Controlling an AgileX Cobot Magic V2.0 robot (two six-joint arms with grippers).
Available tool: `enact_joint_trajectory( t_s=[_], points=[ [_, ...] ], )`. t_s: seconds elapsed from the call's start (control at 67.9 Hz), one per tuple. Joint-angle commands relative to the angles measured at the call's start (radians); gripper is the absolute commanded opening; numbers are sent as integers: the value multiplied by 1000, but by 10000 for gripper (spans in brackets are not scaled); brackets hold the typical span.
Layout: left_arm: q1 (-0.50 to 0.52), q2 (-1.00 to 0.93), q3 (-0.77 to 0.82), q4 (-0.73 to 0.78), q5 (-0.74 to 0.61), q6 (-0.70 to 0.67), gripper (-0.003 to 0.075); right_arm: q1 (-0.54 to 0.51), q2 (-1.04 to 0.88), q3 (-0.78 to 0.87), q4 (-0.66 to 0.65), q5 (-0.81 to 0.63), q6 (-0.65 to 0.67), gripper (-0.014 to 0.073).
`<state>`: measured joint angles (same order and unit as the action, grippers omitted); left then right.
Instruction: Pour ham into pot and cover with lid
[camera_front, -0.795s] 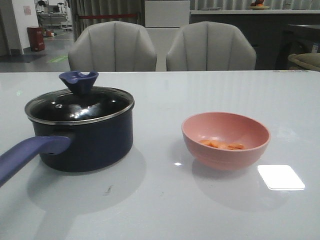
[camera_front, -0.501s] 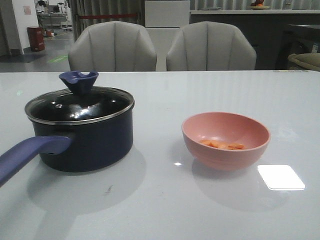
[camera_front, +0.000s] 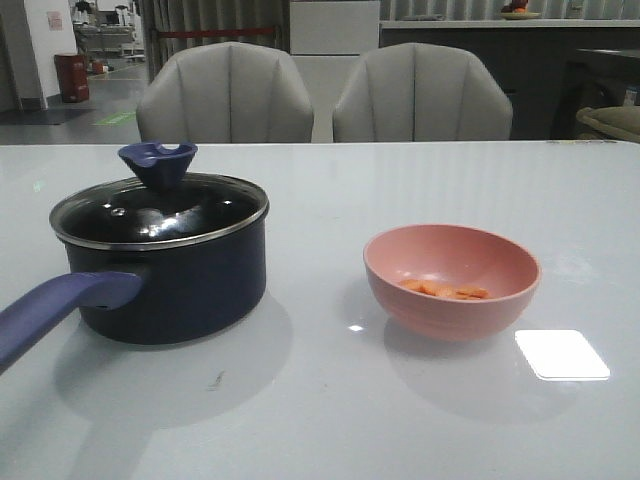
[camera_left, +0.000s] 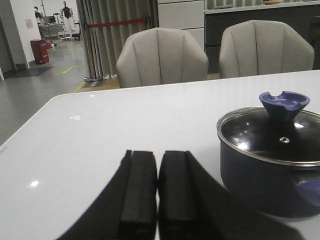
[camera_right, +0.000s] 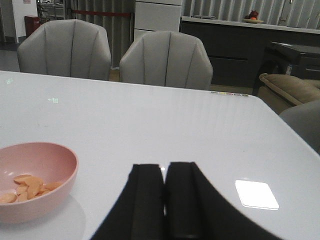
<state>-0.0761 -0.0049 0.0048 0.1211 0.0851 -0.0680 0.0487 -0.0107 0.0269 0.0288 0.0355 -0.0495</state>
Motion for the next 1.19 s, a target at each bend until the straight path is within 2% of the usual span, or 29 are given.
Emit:
enact_joint_trajectory(
  t_s=[0.0, 0.162, 0.383, 0.457, 0.574, 0.81, 0.884, 1.016, 1.178],
  points=[
    [-4, -18, 21, 3, -72, 3, 133, -4, -19, -5, -11, -88, -5, 148],
    [-4, -18, 21, 3, -100, 3, 133, -4, -19, -5, -11, -88, -5, 148],
    [-4, -18, 17, 1, -372, 3, 133, -4, -19, -5, -11, -88, -5, 148],
    [-4, -18, 0, -31, -407, 3, 133, -4, -19, -5, -11, -88, -5, 148],
    [-4, 0, -85, -87, -308, 3, 133, -4, -19, -5, -11, -88, -5, 148],
    [-4, 163, -349, -87, 105, 3, 133, -4, -19, -5, -11, -88, -5, 148],
    [-4, 216, -403, -87, 195, 3, 133, -4, -19, -5, -11, -88, -5, 148],
    [-4, 282, -434, -87, 261, 3, 133, -4, -19, -5, -11, -88, -5, 148],
    [-4, 320, -434, -87, 243, 3, 133, -4, -19, -5, -11, -88, -5, 148]
  ],
)
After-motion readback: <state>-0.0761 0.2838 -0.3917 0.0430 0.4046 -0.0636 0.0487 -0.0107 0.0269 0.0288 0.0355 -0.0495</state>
